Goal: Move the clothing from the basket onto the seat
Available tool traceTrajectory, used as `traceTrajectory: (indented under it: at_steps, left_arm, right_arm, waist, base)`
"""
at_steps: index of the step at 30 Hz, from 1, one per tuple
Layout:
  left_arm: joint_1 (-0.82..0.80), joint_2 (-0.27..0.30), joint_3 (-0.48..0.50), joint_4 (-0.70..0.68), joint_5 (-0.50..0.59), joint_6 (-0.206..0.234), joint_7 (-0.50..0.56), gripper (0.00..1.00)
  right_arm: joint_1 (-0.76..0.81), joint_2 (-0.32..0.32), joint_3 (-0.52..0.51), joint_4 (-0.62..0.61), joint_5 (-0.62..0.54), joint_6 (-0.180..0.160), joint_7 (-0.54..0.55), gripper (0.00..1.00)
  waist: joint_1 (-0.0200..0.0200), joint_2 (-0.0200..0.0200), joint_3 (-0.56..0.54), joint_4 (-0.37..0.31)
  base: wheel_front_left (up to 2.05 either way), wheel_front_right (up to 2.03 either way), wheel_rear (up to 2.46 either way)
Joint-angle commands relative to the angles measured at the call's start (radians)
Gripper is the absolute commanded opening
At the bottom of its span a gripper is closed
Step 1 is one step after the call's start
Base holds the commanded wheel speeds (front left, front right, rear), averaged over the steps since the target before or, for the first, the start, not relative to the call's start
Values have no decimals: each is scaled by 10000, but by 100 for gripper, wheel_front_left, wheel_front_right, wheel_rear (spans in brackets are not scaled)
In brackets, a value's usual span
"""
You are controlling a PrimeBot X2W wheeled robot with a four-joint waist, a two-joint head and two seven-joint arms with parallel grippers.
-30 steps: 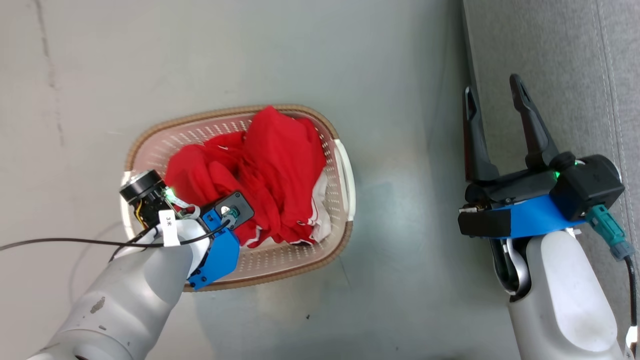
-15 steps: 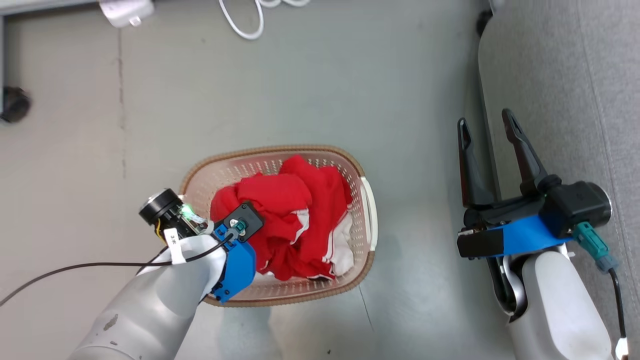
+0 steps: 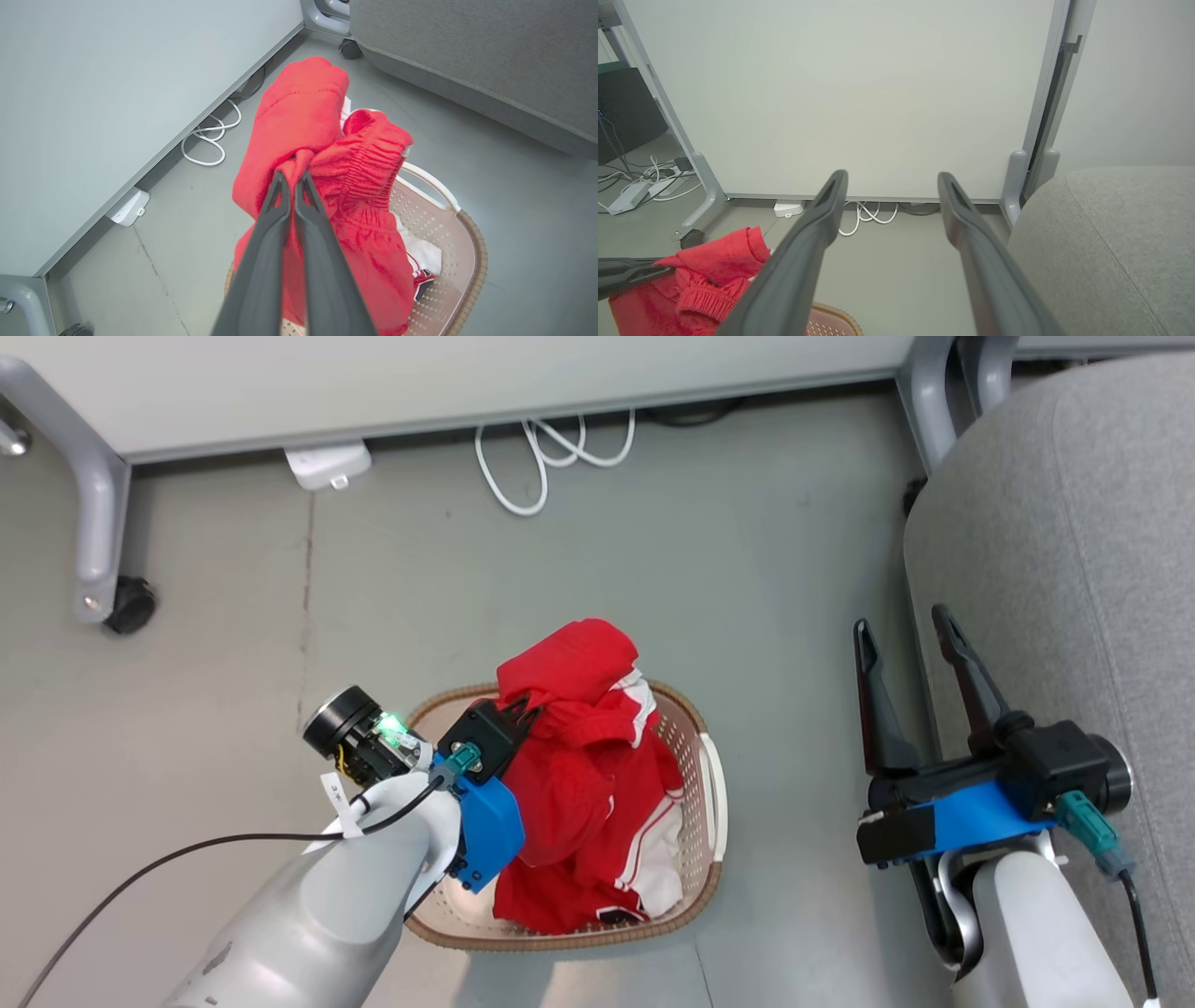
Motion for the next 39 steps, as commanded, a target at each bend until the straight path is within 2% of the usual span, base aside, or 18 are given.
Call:
traceTrajectory:
  at_steps: [1, 12, 20, 32, 39]
  left_arm:
    - [177, 95, 151, -293, -29, 72, -33, 0]
    - [652, 346, 1202, -2224, -143, 381, -34, 0]
    - [887, 203, 1687, -3042, -146, 423, -35, 0]
    - [1328, 2, 1791, -3754, -189, 496, -35, 0]
    - [1484, 59, 1710, -4237, -255, 607, 59, 0]
  right_arm:
    - [173, -18, -11, 54, -4, -7, -55, 100]
    - [788, -18, 89, 347, 121, -7, -56, 100]
    - [1304, -18, 201, 553, 287, -7, -56, 100]
    - [2154, -18, 423, 745, 533, -7, -55, 100]
    - [2430, -18, 534, 721, 649, -7, -56, 100]
  waist:
    - [2, 0, -296, 94]
    - [2, 0, -1411, 168]
    - [2, 0, -2259, 251]
    - [2, 0, -3446, 408]
    - [2, 0, -3691, 540]
  base:
    - [0, 0, 0]
    - [0, 0, 0]
    - [0, 0, 0]
    - [0, 0, 0]
    - [0, 0, 0]
